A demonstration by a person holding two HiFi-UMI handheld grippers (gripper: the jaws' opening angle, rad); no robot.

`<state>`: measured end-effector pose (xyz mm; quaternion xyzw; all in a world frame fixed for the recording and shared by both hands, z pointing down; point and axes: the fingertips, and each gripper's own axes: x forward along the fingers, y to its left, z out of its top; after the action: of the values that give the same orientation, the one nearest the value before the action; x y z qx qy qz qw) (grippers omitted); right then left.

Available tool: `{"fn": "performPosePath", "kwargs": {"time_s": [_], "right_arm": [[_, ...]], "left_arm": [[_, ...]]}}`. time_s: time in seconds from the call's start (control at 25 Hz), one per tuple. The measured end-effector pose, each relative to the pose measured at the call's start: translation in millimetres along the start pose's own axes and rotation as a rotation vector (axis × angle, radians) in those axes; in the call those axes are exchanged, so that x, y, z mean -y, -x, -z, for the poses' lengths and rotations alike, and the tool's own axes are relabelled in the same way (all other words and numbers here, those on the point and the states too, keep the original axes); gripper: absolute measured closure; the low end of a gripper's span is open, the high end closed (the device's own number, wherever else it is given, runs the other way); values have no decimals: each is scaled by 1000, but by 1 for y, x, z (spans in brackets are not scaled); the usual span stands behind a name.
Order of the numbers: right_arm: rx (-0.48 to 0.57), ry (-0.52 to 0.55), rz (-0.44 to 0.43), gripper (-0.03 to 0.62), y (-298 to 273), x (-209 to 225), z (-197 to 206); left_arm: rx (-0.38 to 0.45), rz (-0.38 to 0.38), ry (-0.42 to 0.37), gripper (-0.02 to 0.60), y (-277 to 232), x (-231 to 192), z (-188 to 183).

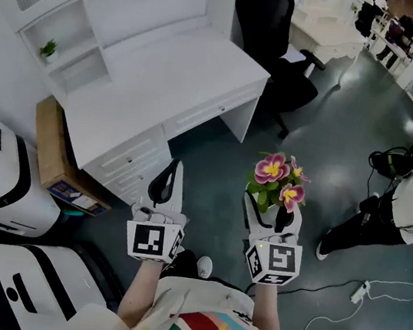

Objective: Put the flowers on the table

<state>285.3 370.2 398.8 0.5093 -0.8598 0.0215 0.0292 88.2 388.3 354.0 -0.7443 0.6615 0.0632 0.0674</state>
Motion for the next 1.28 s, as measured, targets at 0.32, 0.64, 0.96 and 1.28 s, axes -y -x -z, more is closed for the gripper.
{"fn": "performPosePath", "kwargs": {"time_s": [0.32,0.64,0.96,1.28], "right_arm": [[8,-8,3,246,1,0,0],[27,-20,20,246,5,10,-3],[11,-50,-11,246,-5,2,5],[3,-59,-37,246,-45,9,9]], "left_arm": [[3,3,5,577,-2,-1,-6],[11,24,3,577,-7,9,-5],[-4,-9,-16,577,-6,-5,-7],[1,-14,-18,577,-44,-20,8]]}}
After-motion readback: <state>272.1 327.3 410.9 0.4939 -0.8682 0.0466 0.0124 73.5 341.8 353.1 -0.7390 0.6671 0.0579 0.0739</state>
